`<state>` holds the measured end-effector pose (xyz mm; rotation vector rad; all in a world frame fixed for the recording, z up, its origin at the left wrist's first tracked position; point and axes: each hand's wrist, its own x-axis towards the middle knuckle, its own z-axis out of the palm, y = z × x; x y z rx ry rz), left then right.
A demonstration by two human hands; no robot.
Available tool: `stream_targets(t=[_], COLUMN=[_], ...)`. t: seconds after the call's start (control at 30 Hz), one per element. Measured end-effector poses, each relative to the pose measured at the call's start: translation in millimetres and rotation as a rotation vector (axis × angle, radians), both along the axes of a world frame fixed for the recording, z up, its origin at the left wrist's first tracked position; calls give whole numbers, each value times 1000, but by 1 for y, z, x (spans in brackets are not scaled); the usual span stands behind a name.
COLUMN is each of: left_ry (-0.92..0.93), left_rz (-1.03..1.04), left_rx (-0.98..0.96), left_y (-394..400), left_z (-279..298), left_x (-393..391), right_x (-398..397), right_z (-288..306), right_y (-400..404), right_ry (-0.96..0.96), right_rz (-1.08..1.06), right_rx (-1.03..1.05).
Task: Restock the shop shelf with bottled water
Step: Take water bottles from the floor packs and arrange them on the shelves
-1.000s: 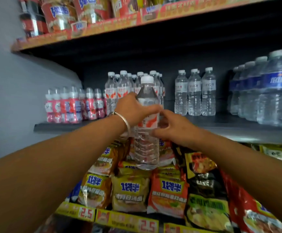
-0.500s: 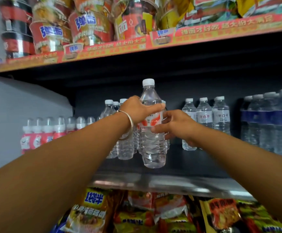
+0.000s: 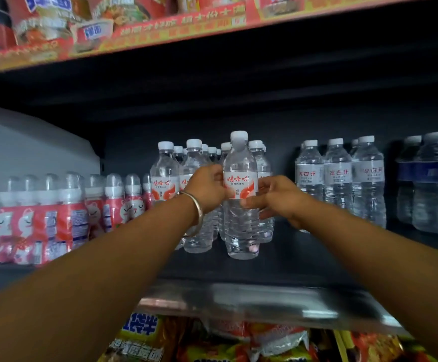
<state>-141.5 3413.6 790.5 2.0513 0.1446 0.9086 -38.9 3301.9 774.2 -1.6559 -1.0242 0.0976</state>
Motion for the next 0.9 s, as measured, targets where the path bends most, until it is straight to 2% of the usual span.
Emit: stream_targets(t=[0.27, 0.47, 0.67, 0.9], left_ry=[-111, -231, -224, -213], left_rz=[176, 361, 344, 274], left_rx=[137, 321, 339, 240], left_y=[16, 28, 32, 31], left_z=[-14, -28, -35, -42], left_x=[18, 20, 17, 19], right_x=[14, 14, 14, 10], right_z=[-3, -3, -4, -12], right_y=[20, 37, 53, 48], right_ry=[22, 21, -4, -97], right_rz=[-52, -111, -170, -245], right_rx=[10, -4, -25, -19])
